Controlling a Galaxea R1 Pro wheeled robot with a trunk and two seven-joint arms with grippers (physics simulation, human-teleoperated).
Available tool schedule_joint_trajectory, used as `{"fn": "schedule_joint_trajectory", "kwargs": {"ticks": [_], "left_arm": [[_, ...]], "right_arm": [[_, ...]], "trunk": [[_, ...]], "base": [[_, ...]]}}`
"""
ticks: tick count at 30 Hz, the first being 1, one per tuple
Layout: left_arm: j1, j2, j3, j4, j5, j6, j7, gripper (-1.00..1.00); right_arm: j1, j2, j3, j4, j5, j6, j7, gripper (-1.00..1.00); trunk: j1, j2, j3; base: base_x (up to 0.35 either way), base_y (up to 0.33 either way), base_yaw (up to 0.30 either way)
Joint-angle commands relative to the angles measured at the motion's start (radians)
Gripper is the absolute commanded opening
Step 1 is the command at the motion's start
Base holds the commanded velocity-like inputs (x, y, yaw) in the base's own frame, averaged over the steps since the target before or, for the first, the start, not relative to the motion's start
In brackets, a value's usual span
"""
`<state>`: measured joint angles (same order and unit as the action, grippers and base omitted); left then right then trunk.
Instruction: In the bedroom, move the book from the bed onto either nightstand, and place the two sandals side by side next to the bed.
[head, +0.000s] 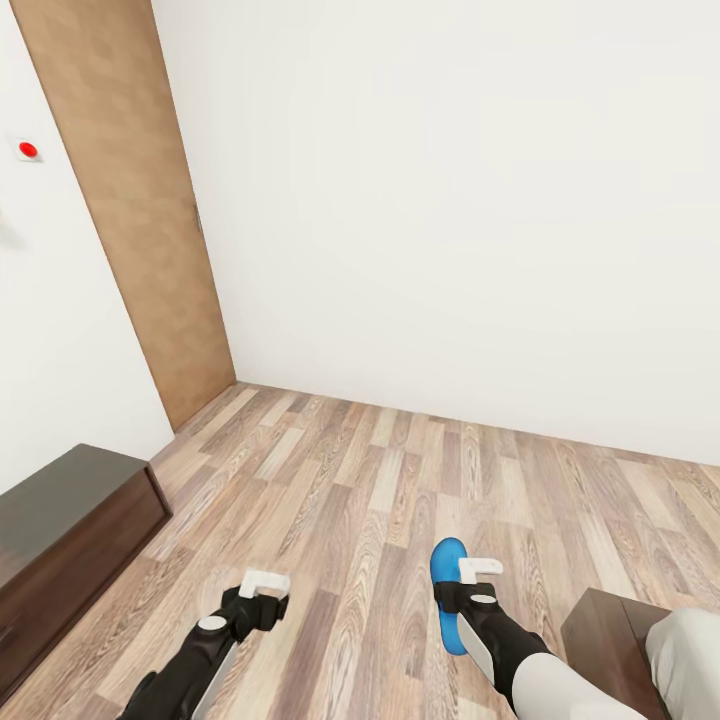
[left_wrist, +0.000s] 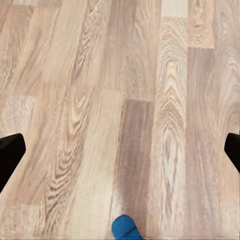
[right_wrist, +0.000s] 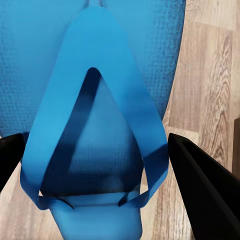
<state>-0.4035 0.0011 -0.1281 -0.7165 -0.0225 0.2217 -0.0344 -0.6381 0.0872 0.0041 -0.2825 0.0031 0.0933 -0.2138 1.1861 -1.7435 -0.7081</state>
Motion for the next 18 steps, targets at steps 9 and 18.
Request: {"fn": "schedule_joint_trajectory", "kwargs": {"ticks": [9, 18], "left_arm": [[-0.04, -0.008, 0.001, 0.095, -0.002, 0.029, -0.003, 1.0], [-0.051, -0.02, 0.0, 0.115, -0.002, 0.034, -0.065, 1.0]], "right_arm": [[0.0, 0.0, 0.001, -0.002, 0.0, 0.006, -0.004, -1.0], [0.0, -0.001, 0.001, -0.001, 0.0, 0.006, -0.004, -1.0]], "trunk": [[0.0, 0.0, -0.001], [0.0, 0.0, -0.001]], "base": [[0.0, 0.0, 0.0], [0.0, 0.0, 0.0]]}}
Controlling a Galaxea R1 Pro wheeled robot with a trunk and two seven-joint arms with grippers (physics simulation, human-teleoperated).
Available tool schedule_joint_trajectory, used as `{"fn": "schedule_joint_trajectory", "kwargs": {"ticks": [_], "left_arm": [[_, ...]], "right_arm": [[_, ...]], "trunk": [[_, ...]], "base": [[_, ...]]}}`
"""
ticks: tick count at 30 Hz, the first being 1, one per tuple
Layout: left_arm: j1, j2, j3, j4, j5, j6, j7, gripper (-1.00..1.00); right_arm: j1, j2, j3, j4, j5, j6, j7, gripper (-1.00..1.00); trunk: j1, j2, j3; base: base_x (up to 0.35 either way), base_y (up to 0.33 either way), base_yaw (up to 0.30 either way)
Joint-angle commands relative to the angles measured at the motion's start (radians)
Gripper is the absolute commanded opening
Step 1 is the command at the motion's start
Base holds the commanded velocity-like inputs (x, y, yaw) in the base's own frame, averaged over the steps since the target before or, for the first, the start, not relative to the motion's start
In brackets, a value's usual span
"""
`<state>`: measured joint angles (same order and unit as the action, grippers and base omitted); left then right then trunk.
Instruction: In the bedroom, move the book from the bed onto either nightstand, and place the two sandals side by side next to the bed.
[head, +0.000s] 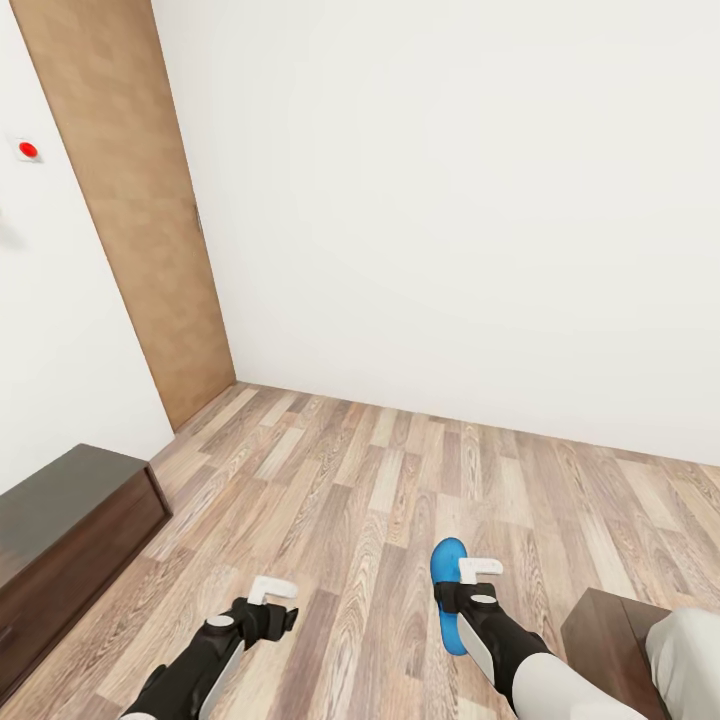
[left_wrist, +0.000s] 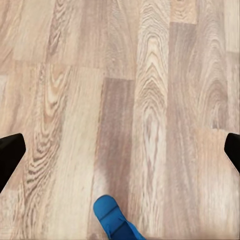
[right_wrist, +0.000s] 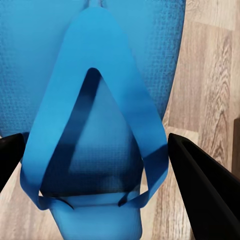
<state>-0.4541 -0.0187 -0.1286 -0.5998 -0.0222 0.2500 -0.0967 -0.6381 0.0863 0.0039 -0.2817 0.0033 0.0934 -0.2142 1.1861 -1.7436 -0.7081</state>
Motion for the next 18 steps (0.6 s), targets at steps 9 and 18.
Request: {"fn": "schedule_joint_trajectory", "kwargs": {"ticks": [9, 18], "left_arm": [[-0.001, -0.004, 0.002, 0.0, -0.002, 0.019, -0.022, 1.0], [-0.007, -0.008, 0.004, 0.0, 0.0, 0.113, -0.103, 1.0]], "right_arm": [[0.0, 0.001, 0.001, -0.002, 0.0, 0.006, -0.004, -1.0], [0.0, 0.001, 0.002, -0.002, 0.0, 0.006, -0.004, -1.0]], "trunk": [[0.0, 0.0, -0.001], [0.0, 0.0, -0.001]], "base": [[0.0, 0.0, 0.0], [0.0, 0.0, 0.0]]}}
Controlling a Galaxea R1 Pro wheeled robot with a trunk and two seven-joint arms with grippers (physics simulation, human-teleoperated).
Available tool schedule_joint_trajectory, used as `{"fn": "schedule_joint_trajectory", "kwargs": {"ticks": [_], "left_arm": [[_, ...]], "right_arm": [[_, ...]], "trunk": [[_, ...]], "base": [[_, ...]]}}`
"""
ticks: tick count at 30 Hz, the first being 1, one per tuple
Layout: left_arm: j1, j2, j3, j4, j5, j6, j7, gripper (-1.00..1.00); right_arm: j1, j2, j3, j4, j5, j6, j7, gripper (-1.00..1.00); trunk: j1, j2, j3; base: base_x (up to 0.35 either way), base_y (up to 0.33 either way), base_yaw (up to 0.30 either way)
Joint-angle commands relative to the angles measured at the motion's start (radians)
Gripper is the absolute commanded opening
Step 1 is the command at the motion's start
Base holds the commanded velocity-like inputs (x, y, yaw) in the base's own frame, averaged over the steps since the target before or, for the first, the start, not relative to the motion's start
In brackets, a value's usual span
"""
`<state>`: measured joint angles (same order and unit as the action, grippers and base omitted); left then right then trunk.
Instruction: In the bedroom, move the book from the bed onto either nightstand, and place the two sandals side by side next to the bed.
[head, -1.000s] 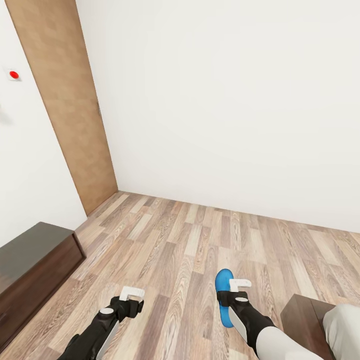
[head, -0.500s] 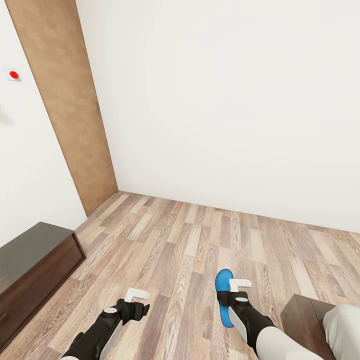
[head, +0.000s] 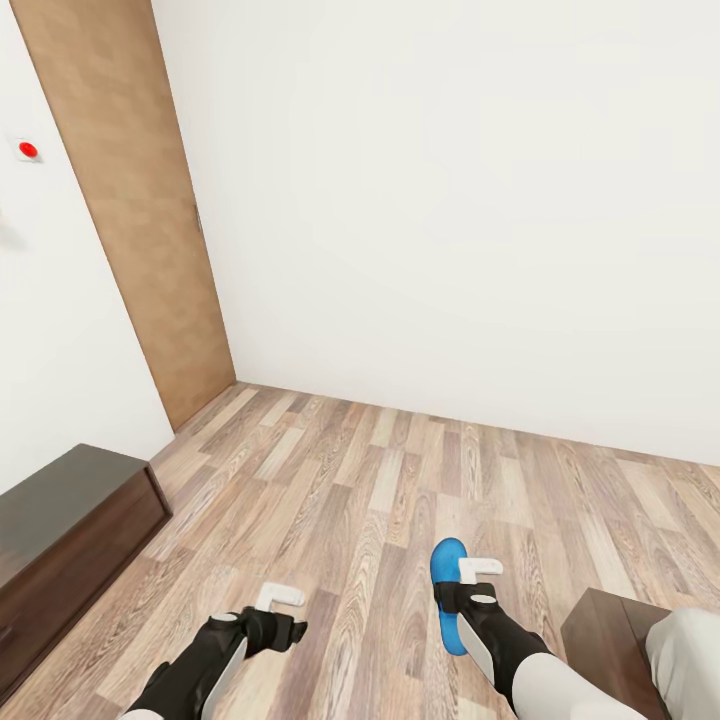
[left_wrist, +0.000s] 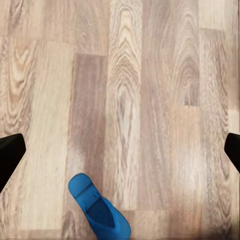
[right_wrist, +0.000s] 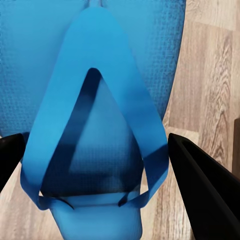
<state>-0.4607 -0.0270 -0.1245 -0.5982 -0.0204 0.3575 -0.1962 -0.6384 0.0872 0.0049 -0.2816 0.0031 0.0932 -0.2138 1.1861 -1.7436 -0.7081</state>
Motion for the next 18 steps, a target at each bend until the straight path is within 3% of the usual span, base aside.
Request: {"fn": "schedule_joint_trajectory", "kwargs": {"ticks": [1, 7, 10, 15, 18], "left_arm": [[0.0, 0.0, 0.0, -0.002, -0.002, 0.013, -0.009, 1.0], [-0.001, -0.002, 0.002, -0.002, -0.001, 0.048, -0.027, 1.0], [-0.001, -0.003, 0.002, -0.002, 0.017, 0.061, -0.031, 1.0], [0.0, 0.002, 0.001, -0.002, 0.126, 0.07, -0.034, 1.0], [0.0, 0.003, 0.001, -0.001, 0.149, 0.07, -0.032, 1.0]], "right_arm": [[0.0, 0.0, 0.001, -0.002, 0.0, 0.006, -0.004, -1.0], [0.0, 0.001, 0.001, -0.002, 0.0, 0.006, -0.004, -1.0], [0.0, 0.003, 0.001, -0.002, 0.0, 0.006, -0.004, -1.0], [0.0, 0.005, 0.001, -0.002, 0.0, 0.006, -0.004, -1.0], [0.0, 0.005, 0.001, -0.002, 0.0, 0.006, -0.004, -1.0]], "trunk": [[0.0, 0.0, -0.001], [0.0, 0.0, -0.001], [0.0, 0.0, -0.001], [0.0, 0.0, -0.001], [0.0, 0.0, -0.001]], "base": [[0.0, 0.0, 0.0], [0.0, 0.0, 0.0], [0.0, 0.0, 0.0], [0.0, 0.0, 0.0], [0.0, 0.0, 0.0]]}}
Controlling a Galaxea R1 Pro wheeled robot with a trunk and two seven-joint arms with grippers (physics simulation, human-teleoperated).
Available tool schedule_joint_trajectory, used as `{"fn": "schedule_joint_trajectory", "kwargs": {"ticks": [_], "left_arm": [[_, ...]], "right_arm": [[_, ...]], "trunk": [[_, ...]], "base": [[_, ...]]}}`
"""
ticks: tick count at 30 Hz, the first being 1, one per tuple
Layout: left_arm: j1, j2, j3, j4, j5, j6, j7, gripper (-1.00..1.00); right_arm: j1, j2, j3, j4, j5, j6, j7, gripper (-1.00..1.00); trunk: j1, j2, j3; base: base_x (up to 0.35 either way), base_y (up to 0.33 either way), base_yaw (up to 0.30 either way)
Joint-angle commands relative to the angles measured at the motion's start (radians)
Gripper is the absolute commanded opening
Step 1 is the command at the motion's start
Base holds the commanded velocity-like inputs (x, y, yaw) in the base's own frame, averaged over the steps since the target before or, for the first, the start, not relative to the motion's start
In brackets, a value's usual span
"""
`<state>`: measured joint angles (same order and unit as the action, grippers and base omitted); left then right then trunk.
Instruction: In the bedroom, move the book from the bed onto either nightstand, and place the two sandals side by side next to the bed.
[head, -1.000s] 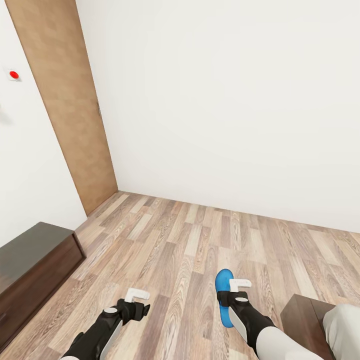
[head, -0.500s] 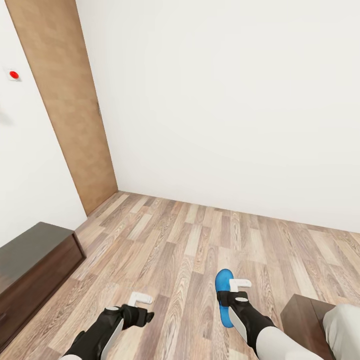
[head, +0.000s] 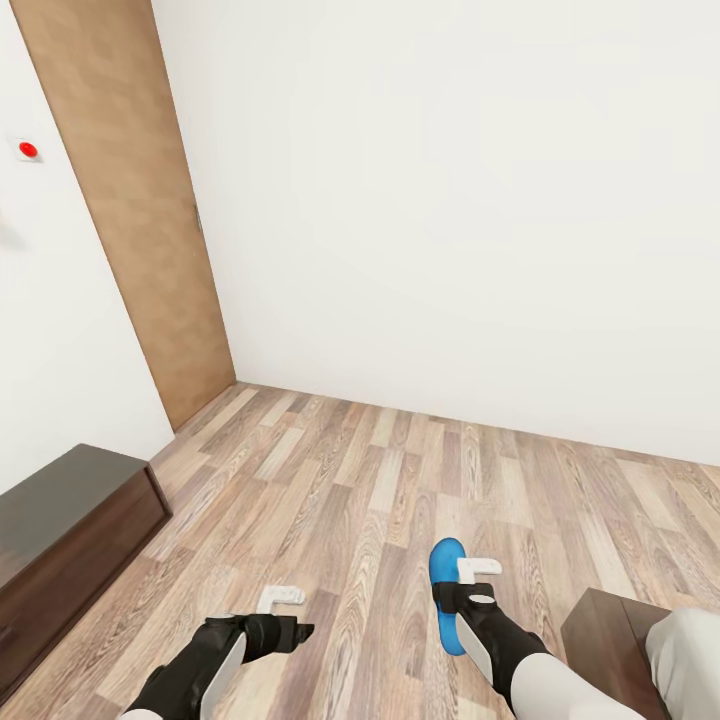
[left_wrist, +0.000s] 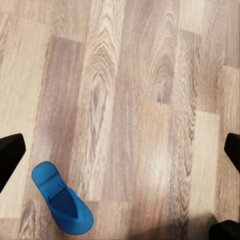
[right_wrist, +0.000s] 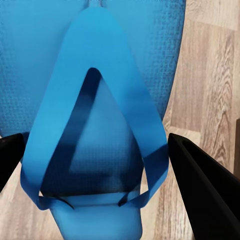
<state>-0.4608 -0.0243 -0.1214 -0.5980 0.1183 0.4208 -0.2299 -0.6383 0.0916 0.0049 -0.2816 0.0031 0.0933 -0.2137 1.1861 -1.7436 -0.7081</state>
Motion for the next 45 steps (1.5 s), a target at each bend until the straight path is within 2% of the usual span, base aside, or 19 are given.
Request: {"fn": "schedule_joint_trajectory", "kwargs": {"ticks": [1, 7, 12, 21, 26, 27, 31, 37, 45], "left_arm": [[0.0, 0.001, -0.002, -0.001, 0.016, 0.007, 0.002, 1.0], [0.0, 0.002, 0.005, -0.001, 0.038, 0.002, 0.003, 1.0], [0.001, 0.003, 0.004, 0.0, 0.077, -0.007, 0.011, 1.0], [0.002, 0.003, 0.003, 0.01, 0.09, -0.036, 0.052, 1.0], [0.002, 0.004, 0.002, 0.128, 0.094, -0.132, 0.093, 1.0], [0.001, 0.004, 0.001, 0.184, 0.095, -0.171, 0.101, 1.0], [0.001, 0.004, 0.0, 0.253, 0.095, -0.222, 0.109, 1.0], [0.001, 0.004, -0.001, 0.297, 0.098, -0.248, 0.113, 1.0], [0.001, 0.004, -0.002, 0.304, 0.098, -0.25, 0.112, 1.0]], "right_arm": [[0.0, 0.0, 0.001, -0.002, 0.0, 0.006, -0.004, -1.0], [0.0, 0.0, 0.001, -0.002, 0.0, 0.006, -0.004, -1.0], [0.0, 0.0, 0.001, -0.002, 0.0, 0.006, -0.004, -1.0], [0.0, 0.001, 0.001, -0.002, 0.0, 0.006, -0.004, -1.0], [0.0, 0.002, 0.01, -0.002, 0.0, 0.006, -0.004, -1.0], [0.0, 0.002, 0.013, -0.002, 0.0, 0.006, -0.004, -1.0], [0.0, 0.002, 0.017, -0.002, -0.001, 0.006, -0.004, -1.0], [0.0, 0.002, 0.019, -0.002, -0.001, 0.006, -0.004, -1.0], [0.0, 0.002, 0.021, -0.002, -0.001, 0.006, -0.001, -1.0]], "trunk": [[0.0, 0.0, -0.001], [0.0, 0.0, -0.001], [0.0, 0.0, -0.001], [0.0, 0.0, -0.001], [0.0, 0.0, -0.001], [0.0, 0.0, -0.001], [0.0, 0.0, -0.001], [0.0, 0.0, -0.001], [0.0, 0.0, -0.001]], "base": [[0.0, 0.0, 0.0], [0.0, 0.0, 0.0], [0.0, 0.0, 0.0], [0.0, 0.0, 0.0], [0.0, 0.0, 0.0], [0.0, 0.0, 0.0], [0.0, 0.0, 0.0], [0.0, 0.0, 0.0], [0.0, 0.0, -0.03]]}}
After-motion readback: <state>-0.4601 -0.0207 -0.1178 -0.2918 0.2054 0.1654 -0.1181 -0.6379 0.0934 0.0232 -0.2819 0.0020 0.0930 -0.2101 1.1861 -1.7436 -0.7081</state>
